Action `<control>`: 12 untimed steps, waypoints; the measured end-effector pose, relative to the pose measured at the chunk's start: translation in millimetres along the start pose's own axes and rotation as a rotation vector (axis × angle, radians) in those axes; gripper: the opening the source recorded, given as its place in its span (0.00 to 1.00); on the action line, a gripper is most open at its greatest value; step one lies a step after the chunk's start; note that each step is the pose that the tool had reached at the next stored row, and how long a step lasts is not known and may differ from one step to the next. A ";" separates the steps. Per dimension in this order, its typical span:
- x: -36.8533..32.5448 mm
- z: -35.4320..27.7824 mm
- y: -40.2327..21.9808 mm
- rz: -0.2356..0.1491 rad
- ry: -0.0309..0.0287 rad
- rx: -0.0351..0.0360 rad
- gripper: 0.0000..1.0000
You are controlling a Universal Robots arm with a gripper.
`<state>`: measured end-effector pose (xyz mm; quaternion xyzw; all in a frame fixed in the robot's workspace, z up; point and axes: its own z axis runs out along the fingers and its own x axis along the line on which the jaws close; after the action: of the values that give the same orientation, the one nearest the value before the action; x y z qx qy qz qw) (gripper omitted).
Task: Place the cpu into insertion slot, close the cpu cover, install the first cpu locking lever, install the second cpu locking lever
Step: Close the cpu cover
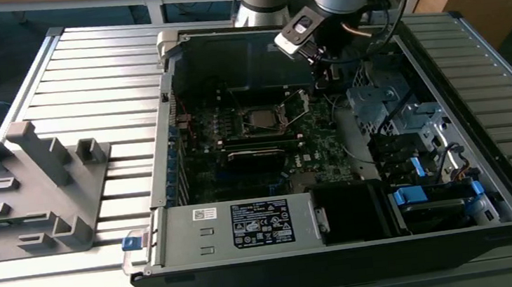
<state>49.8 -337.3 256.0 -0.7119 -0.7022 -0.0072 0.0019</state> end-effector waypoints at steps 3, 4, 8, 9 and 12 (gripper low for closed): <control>0.0 2.3 0.0 0.000 -0.0040 0.0000 0.11; -0.1 3.1 -0.1 0.000 -0.0050 -0.0001 0.11; -0.1 7.0 -0.1 0.000 -0.0102 -0.0001 0.11; -0.1 8.1 -0.1 0.000 -0.0117 -0.0002 0.11; -0.1 11.1 -0.1 0.000 -0.0155 -0.0002 0.11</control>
<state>49.8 -337.3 244.9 -0.7120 -0.7022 -0.0018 -0.0037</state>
